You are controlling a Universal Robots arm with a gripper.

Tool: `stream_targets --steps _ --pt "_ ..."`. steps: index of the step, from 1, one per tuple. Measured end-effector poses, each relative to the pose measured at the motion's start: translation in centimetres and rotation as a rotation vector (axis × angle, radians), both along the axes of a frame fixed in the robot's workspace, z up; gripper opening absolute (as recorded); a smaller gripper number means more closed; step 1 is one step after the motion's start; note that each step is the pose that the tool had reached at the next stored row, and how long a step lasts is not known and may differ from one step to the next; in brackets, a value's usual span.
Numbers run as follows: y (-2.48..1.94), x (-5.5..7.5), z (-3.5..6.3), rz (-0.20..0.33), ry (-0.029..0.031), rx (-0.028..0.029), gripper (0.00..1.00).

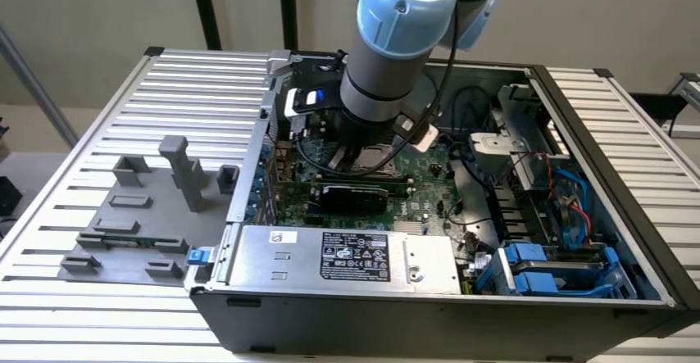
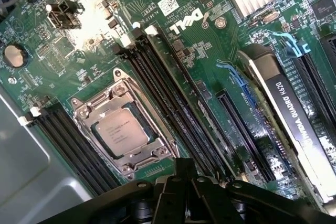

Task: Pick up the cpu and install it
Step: 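Install the second cpu locking lever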

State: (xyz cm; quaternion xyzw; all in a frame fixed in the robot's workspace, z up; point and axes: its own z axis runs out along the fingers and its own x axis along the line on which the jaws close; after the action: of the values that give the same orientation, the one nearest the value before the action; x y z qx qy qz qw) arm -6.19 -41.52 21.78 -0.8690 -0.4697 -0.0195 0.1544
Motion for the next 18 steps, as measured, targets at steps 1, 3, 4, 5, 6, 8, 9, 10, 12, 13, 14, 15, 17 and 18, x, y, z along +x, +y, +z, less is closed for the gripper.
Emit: stream_targets --steps 1,3,4,5,6,8,9,10,12,13,14,15,17,18 --pt "0.0 0.0 -0.18 0.0 0.0001 0.0 0.11" --pt "0.01 -0.1 -0.47 0.001 -0.0001 0.0001 0.11" --pt "0.01 -0.2 -0.62 0.001 0.0 0.0001 0.11" --pt "0.03 -0.3 -0.78 0.001 0.0001 0.0 0.11" --pt "0.05 -0.3 -0.94 0.001 0.0001 0.0 0.11" --pt "0.19 -0.5 -1.19 0.001 0.0001 -0.0001 0.11" --pt "0.29 -0.6 -1.31 0.001 0.0001 -0.0001 0.11" --pt "0.41 -0.7 -1.41 0.001 0.0001 -0.0002 0.11" --pt "0.64 -0.7 -1.62 0.001 0.0001 -0.0001 0.11" --pt "0.75 -0.7 -1.74 0.001 0.0 0.0 0.11" --pt "0.85 -0.7 -1.84 0.001 0.0001 -0.0001 0.11" --pt "0.95 -0.7 -1.91 0.001 0.0001 -0.0002 0.11" --pt "1.12 -0.7 -2.02 0.001 0.0003 -0.0004 0.11" --pt "1.2 -0.7 -2.06 0.001 0.0004 -0.0004 0.11"
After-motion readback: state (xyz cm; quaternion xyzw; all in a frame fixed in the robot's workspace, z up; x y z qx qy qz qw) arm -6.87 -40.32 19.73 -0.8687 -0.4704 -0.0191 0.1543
